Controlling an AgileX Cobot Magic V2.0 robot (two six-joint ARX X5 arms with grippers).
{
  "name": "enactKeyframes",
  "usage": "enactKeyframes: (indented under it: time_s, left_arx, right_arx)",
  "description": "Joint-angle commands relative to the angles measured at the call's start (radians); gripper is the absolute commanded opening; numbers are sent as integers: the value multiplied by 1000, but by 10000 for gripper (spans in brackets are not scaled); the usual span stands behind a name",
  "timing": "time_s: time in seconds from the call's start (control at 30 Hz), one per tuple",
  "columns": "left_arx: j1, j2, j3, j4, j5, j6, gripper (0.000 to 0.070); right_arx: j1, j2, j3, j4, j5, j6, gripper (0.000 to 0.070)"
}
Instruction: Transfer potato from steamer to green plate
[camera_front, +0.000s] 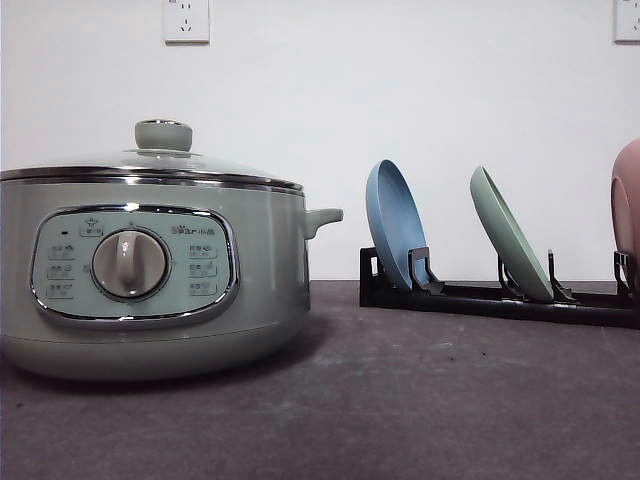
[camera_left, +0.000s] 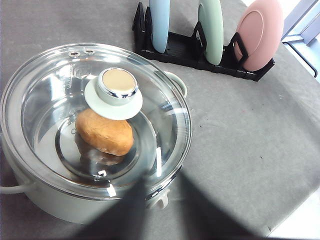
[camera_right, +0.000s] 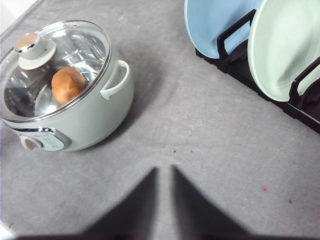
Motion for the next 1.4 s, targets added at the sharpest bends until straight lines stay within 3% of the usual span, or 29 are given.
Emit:
enactKeyframes:
  time_s: [0.0, 0.07, 0.1, 0.47, 0.77, 0.97, 1.37]
  left_arx:
    - [-3, 7, 23, 14, 5, 20, 475]
    - [-3, 7, 23, 15, 5, 20, 568]
    - [-3, 7, 23, 15, 5, 20, 569]
    - [-3, 7, 23, 15, 5, 16, 567]
    - [-3, 6, 23, 15, 5, 16, 567]
    - [-2, 6, 23, 15, 5, 16, 566]
    - [-2, 6, 23, 15, 5, 16, 566]
  right_arx:
    - [3, 5, 21, 6, -3, 2, 397]
    - [3, 5, 21, 8, -2, 12, 538]
    - [3, 5, 21, 8, -3, 12, 544]
    - [3, 6, 21, 21, -3, 26, 543]
    - [3, 68, 37, 109, 1, 136, 543]
    - [3, 215, 130, 153, 10, 155, 542]
    - [5, 642, 478, 170, 55, 158, 541]
